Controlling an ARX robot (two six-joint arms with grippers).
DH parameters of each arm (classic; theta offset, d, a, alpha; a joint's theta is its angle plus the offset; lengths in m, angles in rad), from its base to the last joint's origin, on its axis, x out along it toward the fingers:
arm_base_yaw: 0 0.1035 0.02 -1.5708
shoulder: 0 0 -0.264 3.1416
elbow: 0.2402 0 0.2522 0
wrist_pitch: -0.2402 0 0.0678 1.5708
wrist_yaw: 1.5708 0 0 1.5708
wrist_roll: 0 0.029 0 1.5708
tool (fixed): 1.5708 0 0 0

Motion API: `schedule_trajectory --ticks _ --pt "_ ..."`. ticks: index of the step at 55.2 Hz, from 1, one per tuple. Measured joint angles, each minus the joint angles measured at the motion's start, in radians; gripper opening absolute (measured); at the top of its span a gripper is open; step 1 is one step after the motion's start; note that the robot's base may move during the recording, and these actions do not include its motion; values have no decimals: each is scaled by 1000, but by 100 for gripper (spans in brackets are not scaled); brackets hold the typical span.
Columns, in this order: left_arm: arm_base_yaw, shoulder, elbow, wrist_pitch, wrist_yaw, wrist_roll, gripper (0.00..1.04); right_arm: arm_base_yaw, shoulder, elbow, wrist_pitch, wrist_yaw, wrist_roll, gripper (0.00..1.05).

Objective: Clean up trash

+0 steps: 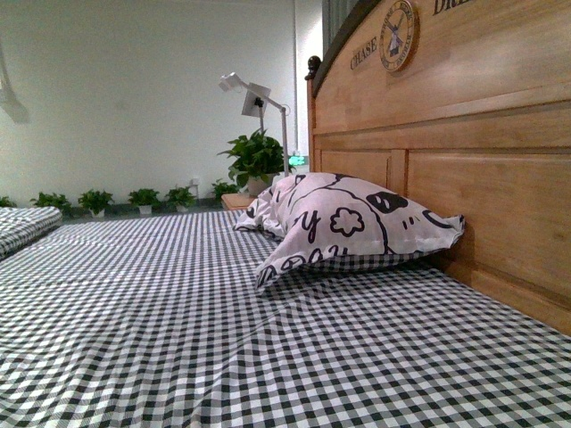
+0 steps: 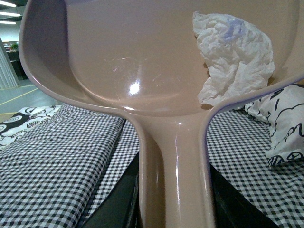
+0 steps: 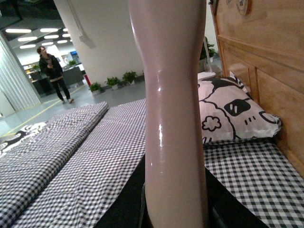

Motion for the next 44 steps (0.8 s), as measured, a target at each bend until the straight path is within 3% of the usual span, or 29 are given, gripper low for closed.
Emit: schedule_trajectory --ticks 44 --pt "0 0 0 0 0 0 26 0 0 0 0 0 0 19"
